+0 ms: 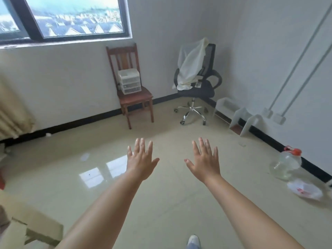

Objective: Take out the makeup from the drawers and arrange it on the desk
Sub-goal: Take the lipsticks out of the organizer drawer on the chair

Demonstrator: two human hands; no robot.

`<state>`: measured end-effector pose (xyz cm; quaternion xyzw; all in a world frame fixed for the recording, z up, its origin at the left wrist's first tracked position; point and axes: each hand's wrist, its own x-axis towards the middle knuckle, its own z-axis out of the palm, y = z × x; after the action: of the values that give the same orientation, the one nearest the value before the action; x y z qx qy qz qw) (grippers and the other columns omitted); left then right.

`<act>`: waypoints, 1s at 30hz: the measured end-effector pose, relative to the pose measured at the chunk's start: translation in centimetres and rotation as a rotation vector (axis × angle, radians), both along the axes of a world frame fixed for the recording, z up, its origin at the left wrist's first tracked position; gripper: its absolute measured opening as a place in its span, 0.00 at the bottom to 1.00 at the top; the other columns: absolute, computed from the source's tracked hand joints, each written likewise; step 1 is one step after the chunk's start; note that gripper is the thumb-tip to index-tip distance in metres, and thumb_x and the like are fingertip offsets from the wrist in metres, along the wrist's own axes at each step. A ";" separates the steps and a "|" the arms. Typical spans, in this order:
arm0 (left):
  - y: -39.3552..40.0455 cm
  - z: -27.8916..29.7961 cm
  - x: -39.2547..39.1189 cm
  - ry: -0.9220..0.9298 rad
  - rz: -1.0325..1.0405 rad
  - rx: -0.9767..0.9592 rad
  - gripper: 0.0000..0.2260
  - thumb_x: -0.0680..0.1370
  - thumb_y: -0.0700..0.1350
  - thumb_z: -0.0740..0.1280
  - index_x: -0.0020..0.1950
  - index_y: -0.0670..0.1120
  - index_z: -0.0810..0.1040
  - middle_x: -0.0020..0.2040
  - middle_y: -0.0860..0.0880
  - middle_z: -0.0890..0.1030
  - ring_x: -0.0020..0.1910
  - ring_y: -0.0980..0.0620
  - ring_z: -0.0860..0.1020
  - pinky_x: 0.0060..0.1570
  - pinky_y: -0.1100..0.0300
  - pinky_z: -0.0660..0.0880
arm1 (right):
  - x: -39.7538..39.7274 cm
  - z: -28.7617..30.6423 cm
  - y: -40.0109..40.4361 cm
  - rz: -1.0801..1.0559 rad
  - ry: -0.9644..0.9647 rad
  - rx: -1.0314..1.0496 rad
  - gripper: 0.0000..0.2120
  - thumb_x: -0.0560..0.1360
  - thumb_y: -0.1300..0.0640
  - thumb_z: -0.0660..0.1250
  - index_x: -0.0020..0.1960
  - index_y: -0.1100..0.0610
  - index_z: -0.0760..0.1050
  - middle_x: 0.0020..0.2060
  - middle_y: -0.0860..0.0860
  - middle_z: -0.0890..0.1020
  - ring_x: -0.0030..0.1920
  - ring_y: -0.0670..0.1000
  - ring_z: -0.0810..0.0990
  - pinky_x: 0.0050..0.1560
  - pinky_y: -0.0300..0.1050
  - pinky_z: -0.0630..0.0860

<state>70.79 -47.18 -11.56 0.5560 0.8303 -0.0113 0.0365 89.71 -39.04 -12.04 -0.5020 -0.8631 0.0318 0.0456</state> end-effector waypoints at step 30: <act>57.0 -1.5 -59.3 -0.032 0.341 -0.092 0.29 0.79 0.60 0.46 0.75 0.48 0.44 0.76 0.43 0.45 0.75 0.46 0.42 0.71 0.44 0.45 | -60.4 -1.3 64.6 0.205 -0.101 -0.074 0.35 0.76 0.38 0.49 0.74 0.55 0.43 0.75 0.54 0.47 0.75 0.54 0.43 0.72 0.58 0.44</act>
<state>11.50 9.87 -13.08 0.4048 0.9106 -0.0339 0.0763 29.29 25.61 -13.36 -0.4133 -0.9094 0.0428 -0.0201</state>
